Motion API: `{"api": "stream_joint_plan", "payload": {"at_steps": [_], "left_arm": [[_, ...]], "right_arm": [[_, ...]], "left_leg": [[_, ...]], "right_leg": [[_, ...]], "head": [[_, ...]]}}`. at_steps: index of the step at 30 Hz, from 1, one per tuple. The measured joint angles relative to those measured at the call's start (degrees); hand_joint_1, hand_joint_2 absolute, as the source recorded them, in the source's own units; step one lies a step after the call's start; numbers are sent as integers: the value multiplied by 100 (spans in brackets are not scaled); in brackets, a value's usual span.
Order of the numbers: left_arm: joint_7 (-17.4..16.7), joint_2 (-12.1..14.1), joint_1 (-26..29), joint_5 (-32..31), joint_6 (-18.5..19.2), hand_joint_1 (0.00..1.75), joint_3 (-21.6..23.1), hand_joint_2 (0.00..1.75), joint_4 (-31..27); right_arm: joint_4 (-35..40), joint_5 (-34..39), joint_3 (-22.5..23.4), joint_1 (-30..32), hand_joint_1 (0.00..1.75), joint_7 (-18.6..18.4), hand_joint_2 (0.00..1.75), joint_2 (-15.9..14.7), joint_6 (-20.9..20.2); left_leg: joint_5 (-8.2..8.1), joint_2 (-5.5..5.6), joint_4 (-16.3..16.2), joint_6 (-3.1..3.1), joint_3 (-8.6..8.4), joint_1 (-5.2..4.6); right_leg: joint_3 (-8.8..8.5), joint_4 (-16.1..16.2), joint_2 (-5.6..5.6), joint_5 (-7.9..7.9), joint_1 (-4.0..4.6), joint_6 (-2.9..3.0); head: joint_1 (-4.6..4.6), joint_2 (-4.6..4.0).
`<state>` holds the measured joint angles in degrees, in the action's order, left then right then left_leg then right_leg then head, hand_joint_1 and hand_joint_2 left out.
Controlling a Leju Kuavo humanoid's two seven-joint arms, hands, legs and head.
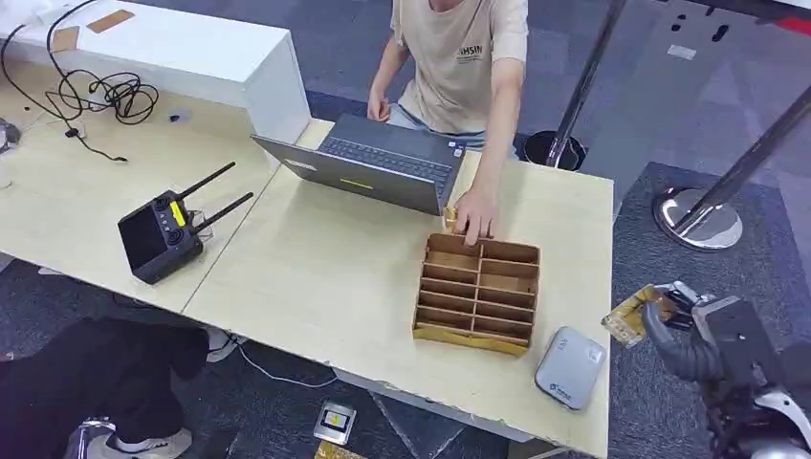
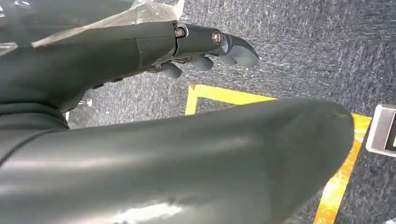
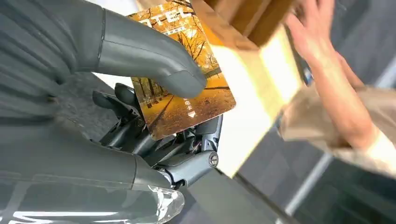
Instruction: Pass the card to the sensor for recognition and then transmit it.
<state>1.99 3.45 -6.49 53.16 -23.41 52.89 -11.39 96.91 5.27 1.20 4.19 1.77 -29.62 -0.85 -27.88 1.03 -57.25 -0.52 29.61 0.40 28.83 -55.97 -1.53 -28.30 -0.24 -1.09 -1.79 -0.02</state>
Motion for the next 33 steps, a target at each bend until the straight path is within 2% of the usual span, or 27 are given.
{"api": "stream_joint_plan", "payload": {"at_steps": [7,15,24,33], "left_arm": [[76,-7,0,-17,50,0,2,0,0],[166,-33,0,-24,72,0,2,0,-2],[170,-92,1,-24,74,0,4,0,-2],[162,-140,-3,-17,59,0,4,0,-2]], "right_arm": [[-125,85,-455,42,175,-243,175,-230,-164],[-632,35,-1019,-22,175,-260,175,-393,-122],[-1666,-151,-1602,-236,175,110,175,-345,223],[-2900,-245,-1965,-589,175,904,175,-48,854]], "left_leg": [[0,0,0,0,0,0],[0,0,0,0,-1,0],[0,0,0,0,0,0],[0,-2,0,0,-5,2]], "right_leg": [[-1,0,0,-3,0,-3],[-2,0,0,-2,0,-3],[-1,0,0,-3,0,-3],[-1,0,2,-3,2,-3]], "head": [[2,0],[2,0],[0,0],[0,0]]}}
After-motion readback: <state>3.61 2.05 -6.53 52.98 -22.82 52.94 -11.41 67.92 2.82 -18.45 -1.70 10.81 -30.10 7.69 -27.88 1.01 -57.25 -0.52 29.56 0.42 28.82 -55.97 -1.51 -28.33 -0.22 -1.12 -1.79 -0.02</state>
